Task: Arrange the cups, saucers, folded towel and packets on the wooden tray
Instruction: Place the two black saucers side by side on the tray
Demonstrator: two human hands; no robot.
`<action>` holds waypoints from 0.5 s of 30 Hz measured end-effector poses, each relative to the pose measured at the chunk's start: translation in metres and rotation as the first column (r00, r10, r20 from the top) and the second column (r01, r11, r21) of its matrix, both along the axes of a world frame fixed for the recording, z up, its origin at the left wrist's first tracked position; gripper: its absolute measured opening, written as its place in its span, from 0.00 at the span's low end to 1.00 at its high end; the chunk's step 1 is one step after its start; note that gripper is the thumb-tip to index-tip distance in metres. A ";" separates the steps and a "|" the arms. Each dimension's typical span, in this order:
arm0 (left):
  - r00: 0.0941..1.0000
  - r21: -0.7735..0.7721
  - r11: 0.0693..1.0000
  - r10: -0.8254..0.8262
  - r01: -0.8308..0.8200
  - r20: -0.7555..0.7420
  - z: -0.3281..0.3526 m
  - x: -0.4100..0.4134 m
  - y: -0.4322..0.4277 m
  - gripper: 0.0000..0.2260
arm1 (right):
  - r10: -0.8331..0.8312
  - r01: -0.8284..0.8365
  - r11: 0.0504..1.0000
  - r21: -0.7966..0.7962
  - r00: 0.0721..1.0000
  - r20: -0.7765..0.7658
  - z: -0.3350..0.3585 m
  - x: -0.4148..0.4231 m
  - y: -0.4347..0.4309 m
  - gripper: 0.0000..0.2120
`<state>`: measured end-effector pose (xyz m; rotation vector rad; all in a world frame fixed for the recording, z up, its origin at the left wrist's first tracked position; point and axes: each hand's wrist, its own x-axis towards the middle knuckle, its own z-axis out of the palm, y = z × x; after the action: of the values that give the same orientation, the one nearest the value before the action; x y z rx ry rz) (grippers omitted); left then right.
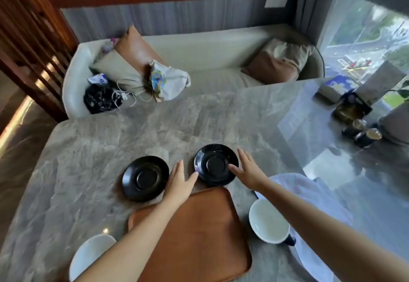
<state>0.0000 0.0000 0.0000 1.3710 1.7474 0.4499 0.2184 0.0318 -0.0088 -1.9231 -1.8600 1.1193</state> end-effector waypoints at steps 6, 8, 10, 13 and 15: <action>0.980 -0.131 0.979 0.170 -0.156 0.103 -0.030 0.020 0.018 0.28 | -0.170 0.158 0.968 -0.198 0.984 -0.047 -0.028 0.009 0.013 0.35; 0.957 -0.165 0.965 0.231 -0.203 0.177 -0.037 0.026 0.024 0.25 | -0.179 0.149 0.953 -0.262 0.979 -0.093 -0.032 0.009 0.018 0.36; 0.941 -0.153 0.959 0.268 -0.239 0.207 -0.047 0.028 0.027 0.19 | -0.191 0.148 0.945 -0.291 0.973 -0.128 -0.040 0.009 0.021 0.33; 0.922 -0.163 0.946 0.311 -0.279 0.230 -0.051 0.030 0.035 0.16 | -0.209 0.156 0.941 -0.300 0.966 -0.153 -0.045 0.006 0.027 0.27; 0.907 -0.174 0.933 0.351 -0.316 0.233 -0.053 0.027 0.040 0.17 | -0.212 0.146 0.938 -0.316 0.959 -0.187 -0.047 0.005 0.031 0.25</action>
<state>0.0268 0.0399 -0.0529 0.8736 1.7592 0.6581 0.2235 0.0624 -0.0562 -1.9788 -1.4336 1.5526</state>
